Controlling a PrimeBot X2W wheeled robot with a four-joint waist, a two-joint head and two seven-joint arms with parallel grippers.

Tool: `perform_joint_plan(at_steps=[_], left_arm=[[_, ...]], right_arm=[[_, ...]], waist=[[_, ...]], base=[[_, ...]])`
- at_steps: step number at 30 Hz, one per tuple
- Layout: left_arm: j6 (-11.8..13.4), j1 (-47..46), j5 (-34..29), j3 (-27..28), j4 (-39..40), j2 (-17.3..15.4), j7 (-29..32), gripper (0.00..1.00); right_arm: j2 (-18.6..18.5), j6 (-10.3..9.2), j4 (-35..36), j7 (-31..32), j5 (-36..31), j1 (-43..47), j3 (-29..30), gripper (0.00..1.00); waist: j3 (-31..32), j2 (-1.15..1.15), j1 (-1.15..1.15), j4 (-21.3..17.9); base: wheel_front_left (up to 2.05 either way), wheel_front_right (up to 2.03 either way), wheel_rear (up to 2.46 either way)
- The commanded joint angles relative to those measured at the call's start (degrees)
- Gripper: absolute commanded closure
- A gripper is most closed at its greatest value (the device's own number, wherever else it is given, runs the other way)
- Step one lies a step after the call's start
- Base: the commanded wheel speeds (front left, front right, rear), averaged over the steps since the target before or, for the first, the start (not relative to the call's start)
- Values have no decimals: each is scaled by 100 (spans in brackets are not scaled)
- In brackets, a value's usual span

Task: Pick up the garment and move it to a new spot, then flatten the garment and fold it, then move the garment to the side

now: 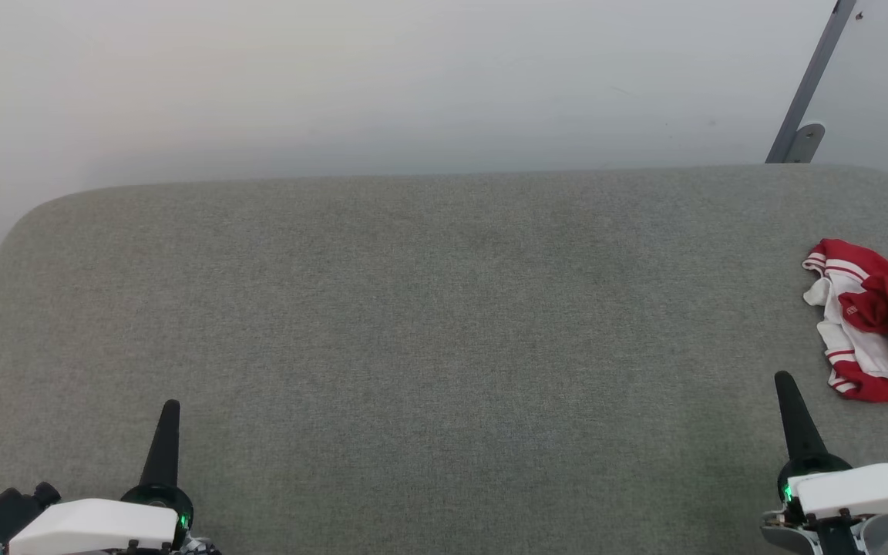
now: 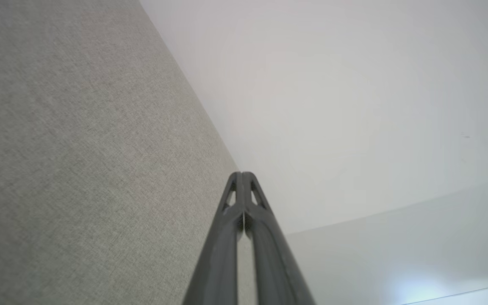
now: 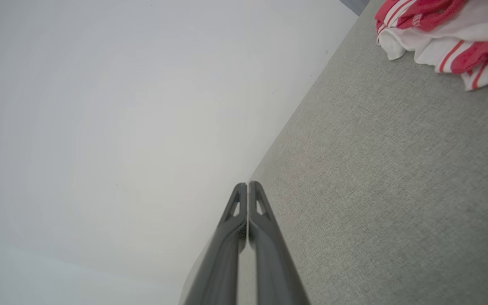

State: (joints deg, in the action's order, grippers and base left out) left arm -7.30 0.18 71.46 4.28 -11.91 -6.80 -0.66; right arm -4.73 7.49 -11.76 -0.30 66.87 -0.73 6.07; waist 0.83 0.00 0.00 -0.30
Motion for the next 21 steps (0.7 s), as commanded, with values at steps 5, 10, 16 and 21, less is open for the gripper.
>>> perform_joint_plan(at_steps=[5,10,16,21], left_arm=[[-20,-200,323,56,6,36,114,100],[-21,-248,499,72,-17,66,171,100],[-23,-310,738,93,-48,116,254,100],[-24,-372,950,112,-73,158,318,100]], right_arm=[[24,1,-16,106,393,-186,31,100],[39,1,-34,165,597,-234,34,100],[62,1,-58,252,893,-280,38,100],[81,0,-80,308,1126,-327,42,100]], waist=[[-10,0,0,3],[-17,0,0,5],[-28,0,0,9],[-37,0,0,11]], base=[[0,0,0],[0,0,0],[0,0,0],[0,0,0]])
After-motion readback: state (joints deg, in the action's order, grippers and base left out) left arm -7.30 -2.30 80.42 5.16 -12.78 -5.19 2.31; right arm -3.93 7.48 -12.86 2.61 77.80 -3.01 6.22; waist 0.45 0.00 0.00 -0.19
